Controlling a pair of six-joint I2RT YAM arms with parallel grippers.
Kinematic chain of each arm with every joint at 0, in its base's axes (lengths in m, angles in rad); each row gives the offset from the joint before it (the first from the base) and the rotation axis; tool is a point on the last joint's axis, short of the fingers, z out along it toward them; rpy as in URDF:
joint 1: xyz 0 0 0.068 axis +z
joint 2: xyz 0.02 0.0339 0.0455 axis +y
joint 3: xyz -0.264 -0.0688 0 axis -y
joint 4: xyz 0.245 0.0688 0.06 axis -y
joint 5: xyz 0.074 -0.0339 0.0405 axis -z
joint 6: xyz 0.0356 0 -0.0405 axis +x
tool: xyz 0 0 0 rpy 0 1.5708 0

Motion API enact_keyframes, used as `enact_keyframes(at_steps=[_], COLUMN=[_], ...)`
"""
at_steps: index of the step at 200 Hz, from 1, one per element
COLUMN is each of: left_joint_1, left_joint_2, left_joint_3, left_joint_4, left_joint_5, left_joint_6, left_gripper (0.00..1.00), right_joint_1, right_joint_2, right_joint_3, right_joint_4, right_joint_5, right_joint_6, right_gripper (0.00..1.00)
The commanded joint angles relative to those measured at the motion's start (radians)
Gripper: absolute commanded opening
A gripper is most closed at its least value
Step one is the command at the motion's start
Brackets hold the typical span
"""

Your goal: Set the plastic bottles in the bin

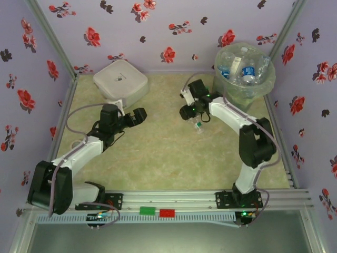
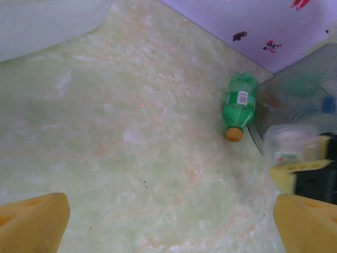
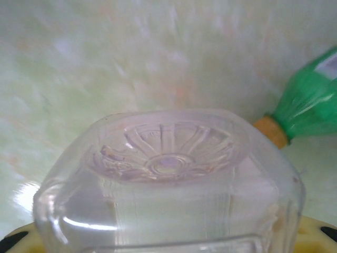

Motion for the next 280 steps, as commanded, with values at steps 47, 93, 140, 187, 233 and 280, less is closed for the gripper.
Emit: enact_keyframes(at_steps=[47, 93, 140, 187, 233, 280], left_joint_1=[0.001, -0.001, -0.002, -0.004, -0.004, -0.005], left_joint_2=[-0.059, -0.024, -0.014, -0.024, -0.037, -0.035], left_joint_3=[-0.036, -0.031, -0.014, -0.007, -0.010, -0.010], left_joint_4=[-0.064, -0.043, -0.034, -0.053, -0.060, -0.057], left_joint_5=[-0.017, -0.016, -0.014, -0.015, -0.015, -0.015], left_joint_6=[0.091, 0.094, 0.085, 0.084, 0.077, 0.077], left_gripper=[1.00, 1.00, 1.00, 1.00, 1.00, 1.00], right_joint_1=[-0.053, -0.225, -0.389, -0.478, -0.524, -0.533], right_joint_2=[-0.205, -0.309, -0.348, -0.303, -0.225, -0.196], right_joint_3=[0.176, 0.276, 0.275, 0.312, 0.331, 0.244], right_joint_4=[0.003, 0.044, 0.169, 0.235, 0.235, 0.214], right_joint_5=[-0.078, -0.076, 0.079, 0.195, 0.214, 0.186], right_joint_6=[0.197, 0.320, 0.352, 0.323, 0.299, 0.303], right_gripper=[0.40, 0.39, 0.39, 0.39, 0.39, 0.39])
